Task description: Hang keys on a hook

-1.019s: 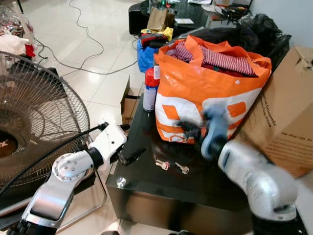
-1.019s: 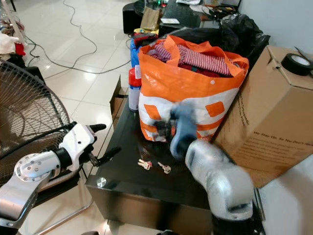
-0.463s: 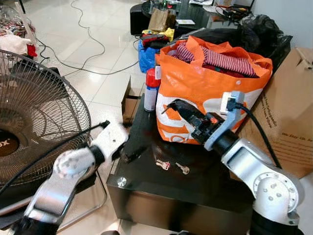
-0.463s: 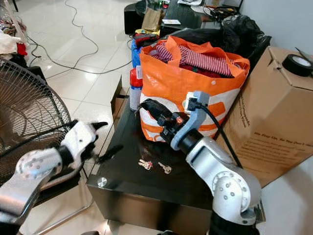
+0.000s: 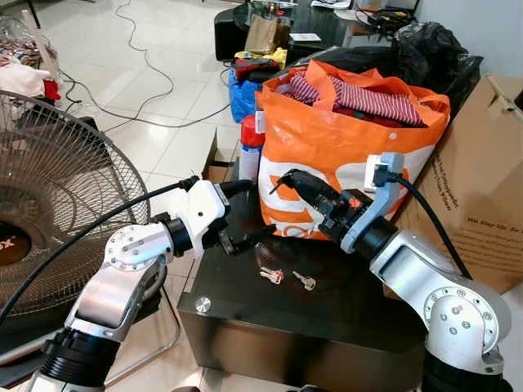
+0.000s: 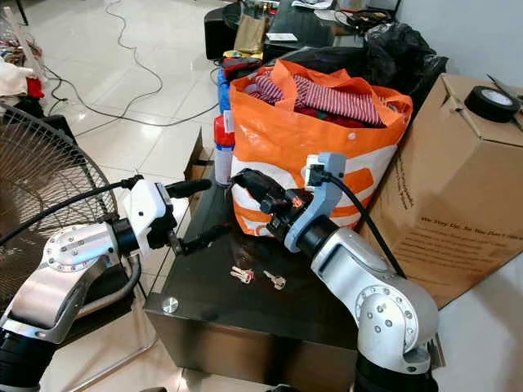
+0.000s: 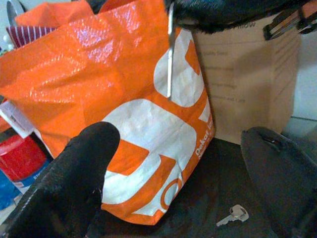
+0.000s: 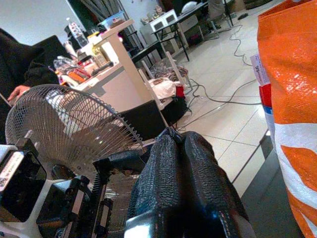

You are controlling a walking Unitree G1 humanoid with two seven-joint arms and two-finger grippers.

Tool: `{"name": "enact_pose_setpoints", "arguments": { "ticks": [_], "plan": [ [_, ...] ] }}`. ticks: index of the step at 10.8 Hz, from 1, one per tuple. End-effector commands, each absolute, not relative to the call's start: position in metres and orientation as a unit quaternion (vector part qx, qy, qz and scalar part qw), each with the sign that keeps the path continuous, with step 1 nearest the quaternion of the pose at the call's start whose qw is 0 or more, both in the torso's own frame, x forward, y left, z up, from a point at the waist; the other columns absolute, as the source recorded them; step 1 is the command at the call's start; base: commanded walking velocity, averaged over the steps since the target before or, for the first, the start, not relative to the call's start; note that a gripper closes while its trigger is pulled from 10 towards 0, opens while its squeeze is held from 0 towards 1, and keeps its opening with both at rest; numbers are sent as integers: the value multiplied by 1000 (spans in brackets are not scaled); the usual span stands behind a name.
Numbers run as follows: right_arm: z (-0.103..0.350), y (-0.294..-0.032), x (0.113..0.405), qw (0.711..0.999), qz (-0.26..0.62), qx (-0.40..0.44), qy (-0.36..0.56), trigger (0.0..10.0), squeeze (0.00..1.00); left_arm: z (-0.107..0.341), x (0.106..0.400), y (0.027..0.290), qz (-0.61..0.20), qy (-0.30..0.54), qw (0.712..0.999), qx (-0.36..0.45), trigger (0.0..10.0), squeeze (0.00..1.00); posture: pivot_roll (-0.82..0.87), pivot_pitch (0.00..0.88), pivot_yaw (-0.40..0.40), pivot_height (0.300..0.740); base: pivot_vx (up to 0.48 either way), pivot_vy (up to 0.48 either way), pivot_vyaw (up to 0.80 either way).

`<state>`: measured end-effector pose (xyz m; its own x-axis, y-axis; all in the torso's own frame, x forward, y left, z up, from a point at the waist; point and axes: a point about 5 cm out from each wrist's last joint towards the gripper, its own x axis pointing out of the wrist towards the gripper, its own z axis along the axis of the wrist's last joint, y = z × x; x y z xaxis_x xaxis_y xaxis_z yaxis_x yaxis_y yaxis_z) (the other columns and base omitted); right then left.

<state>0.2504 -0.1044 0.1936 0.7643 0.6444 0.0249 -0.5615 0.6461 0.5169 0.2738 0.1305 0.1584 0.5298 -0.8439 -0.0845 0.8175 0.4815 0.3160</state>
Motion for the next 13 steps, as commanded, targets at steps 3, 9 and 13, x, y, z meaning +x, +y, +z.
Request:
{"name": "enact_pose_setpoints", "arguments": {
  "ticks": [3, 9, 13],
  "plan": [
    [198, -106, 249, 905, 337, 249, 77, 0, 0, 172, 267, 128, -539, -63, 828, 141, 10000, 78, -20, 0, -43, 740, 0, 0, 0],
    [198, -103, 250, 898, 355, 246, 80, 0, 0, 170, 291, 134, -522, -70, 831, 179, 0, 0, -12, 0, -64, 740, 0, 0, 0],
    [201, -103, 250, 895, 364, 243, 81, 0, 0, 169, 304, 124, -542, -87, 812, 197, 0, 0, -18, 0, -71, 740, 0, 0, 0]
  ]
}}
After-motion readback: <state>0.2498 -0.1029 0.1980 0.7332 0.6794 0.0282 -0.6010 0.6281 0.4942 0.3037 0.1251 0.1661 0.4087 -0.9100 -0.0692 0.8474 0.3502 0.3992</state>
